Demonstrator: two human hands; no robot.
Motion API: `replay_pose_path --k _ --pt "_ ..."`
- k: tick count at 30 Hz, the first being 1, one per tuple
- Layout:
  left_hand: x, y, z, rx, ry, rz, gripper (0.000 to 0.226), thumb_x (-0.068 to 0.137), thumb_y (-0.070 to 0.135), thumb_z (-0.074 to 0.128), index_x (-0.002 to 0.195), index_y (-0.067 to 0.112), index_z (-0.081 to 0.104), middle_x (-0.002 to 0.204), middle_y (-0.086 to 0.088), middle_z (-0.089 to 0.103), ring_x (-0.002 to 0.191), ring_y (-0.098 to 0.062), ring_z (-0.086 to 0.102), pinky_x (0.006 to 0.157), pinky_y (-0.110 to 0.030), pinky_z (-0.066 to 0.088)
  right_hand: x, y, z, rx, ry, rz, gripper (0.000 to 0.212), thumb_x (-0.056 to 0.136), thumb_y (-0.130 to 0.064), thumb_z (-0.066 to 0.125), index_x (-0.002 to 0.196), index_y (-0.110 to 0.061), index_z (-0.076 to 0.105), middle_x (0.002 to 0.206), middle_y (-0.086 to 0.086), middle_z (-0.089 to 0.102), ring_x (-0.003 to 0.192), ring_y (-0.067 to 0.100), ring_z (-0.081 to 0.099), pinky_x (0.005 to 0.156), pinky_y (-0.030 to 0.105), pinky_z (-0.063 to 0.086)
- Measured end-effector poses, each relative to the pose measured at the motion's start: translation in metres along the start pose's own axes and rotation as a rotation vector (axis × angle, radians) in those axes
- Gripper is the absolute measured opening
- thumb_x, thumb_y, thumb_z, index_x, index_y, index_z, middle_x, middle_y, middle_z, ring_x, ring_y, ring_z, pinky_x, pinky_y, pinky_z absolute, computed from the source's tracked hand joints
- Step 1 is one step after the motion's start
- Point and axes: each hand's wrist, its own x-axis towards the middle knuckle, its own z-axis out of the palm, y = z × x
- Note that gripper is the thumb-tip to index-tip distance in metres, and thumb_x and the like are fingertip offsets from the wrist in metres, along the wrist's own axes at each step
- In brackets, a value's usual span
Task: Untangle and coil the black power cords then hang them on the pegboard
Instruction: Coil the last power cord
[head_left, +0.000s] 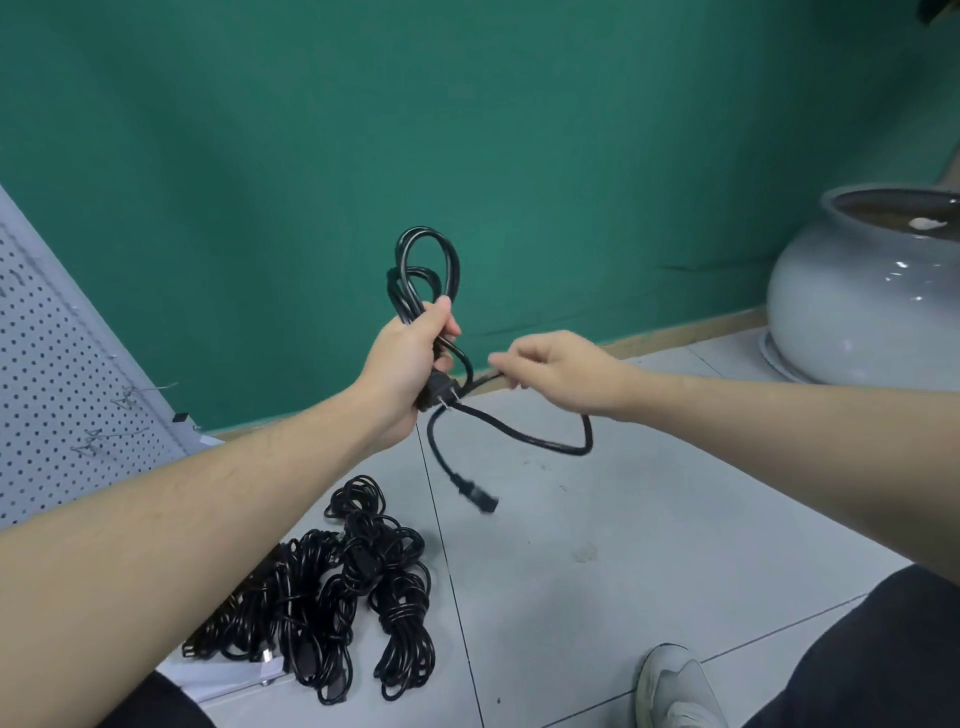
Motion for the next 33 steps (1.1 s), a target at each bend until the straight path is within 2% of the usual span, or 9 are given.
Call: replay_pose_path --k 6,10,13,15,18,23,26,28,33 --pt "0.013 0.002 -0.021 0.110 0.156 -0.078 0.040 0.101 0.054 0.053 0.073 0.025 0.050 0.062 0.009 0.049 0.044 -0.009 0.036 0.049 -0.026 0.025 0.001 -0.022 -0.011 0.339 0.009 0.080 0.041 0.093 -0.033 0.069 0.069 -0.004 0.055 0.067 0.002 0.048 0.057 0.009 0.042 0.063 0.013 0.038" --pt "0.014 0.005 -0.024 0.024 0.195 -0.083 0.053 0.097 0.061 0.055 0.058 0.025 0.050 0.070 0.006 0.053 0.050 -0.012 0.039 0.056 -0.028 0.026 -0.006 -0.012 -0.011 -0.153 -0.545 0.242 0.034 0.086 -0.030 0.079 0.067 -0.018 0.053 0.063 0.001 0.052 0.060 0.015 0.048 0.062 0.020 0.047" --pt "0.012 0.010 -0.015 -0.051 0.185 -0.039 0.053 0.098 0.060 0.054 0.058 0.025 0.048 0.074 0.005 0.050 0.050 -0.012 0.040 0.055 -0.026 0.030 -0.008 -0.006 0.003 -0.461 -0.645 0.329 0.054 0.073 -0.039 0.089 0.098 -0.025 0.042 0.080 0.001 0.052 0.061 0.018 0.045 0.055 0.026 0.043" --pt "0.010 0.013 -0.007 -0.079 0.182 0.003 0.048 0.098 0.059 0.053 0.064 0.025 0.046 0.075 0.004 0.049 0.050 -0.012 0.038 0.054 -0.025 0.031 -0.006 -0.006 0.011 -0.576 -0.664 0.336 0.074 0.071 -0.046 0.088 0.124 -0.032 0.039 0.097 0.001 0.056 0.074 0.022 0.059 0.067 0.029 0.051" --pt "0.009 0.014 -0.005 -0.024 0.192 0.020 0.052 0.095 0.064 0.052 0.060 0.027 0.046 0.077 0.003 0.051 0.052 -0.014 0.038 0.056 -0.027 0.034 -0.001 -0.004 0.012 -0.679 -0.600 0.270 0.048 0.083 -0.051 0.076 0.126 -0.035 0.061 0.111 -0.006 0.060 0.105 0.026 0.064 0.087 0.033 0.053" --pt "0.008 0.018 -0.017 0.211 0.237 0.061 0.054 0.088 0.074 0.055 0.072 0.024 0.043 0.075 0.002 0.046 0.063 -0.018 0.036 0.065 -0.034 0.031 -0.003 0.006 0.007 -0.724 -0.389 0.139 0.020 0.095 -0.046 0.063 0.106 -0.028 0.062 0.116 0.000 0.051 0.098 0.018 0.044 0.084 0.029 0.041" --pt "0.007 0.014 -0.027 0.549 0.105 0.143 0.056 0.083 0.066 0.069 0.071 0.024 0.034 0.063 0.001 0.032 0.055 -0.017 0.030 0.060 -0.032 0.032 -0.003 0.006 0.007 -0.353 -0.204 0.182 0.023 0.093 -0.037 0.069 0.089 -0.022 0.053 0.089 0.003 0.068 0.068 0.018 0.059 0.061 0.027 0.052" --pt "0.008 0.009 -0.031 0.746 0.036 0.157 0.060 0.078 0.063 0.076 0.071 0.021 0.034 0.064 -0.003 0.033 0.058 -0.020 0.032 0.061 -0.032 0.032 0.000 0.000 0.002 -0.125 -0.111 0.243 0.023 0.086 -0.029 0.079 0.085 -0.017 0.060 0.063 0.002 0.056 0.043 0.016 0.050 0.044 0.026 0.051" --pt "0.014 -0.002 -0.037 1.053 -0.200 0.165 0.067 0.067 0.064 0.082 0.072 0.019 0.033 0.065 0.000 0.033 0.062 -0.020 0.031 0.062 -0.034 0.025 0.008 -0.022 -0.019 0.290 -0.012 0.403 0.040 0.080 -0.041 0.082 0.068 -0.019 0.051 0.057 -0.003 0.036 0.045 0.012 0.024 0.039 0.021 0.020"
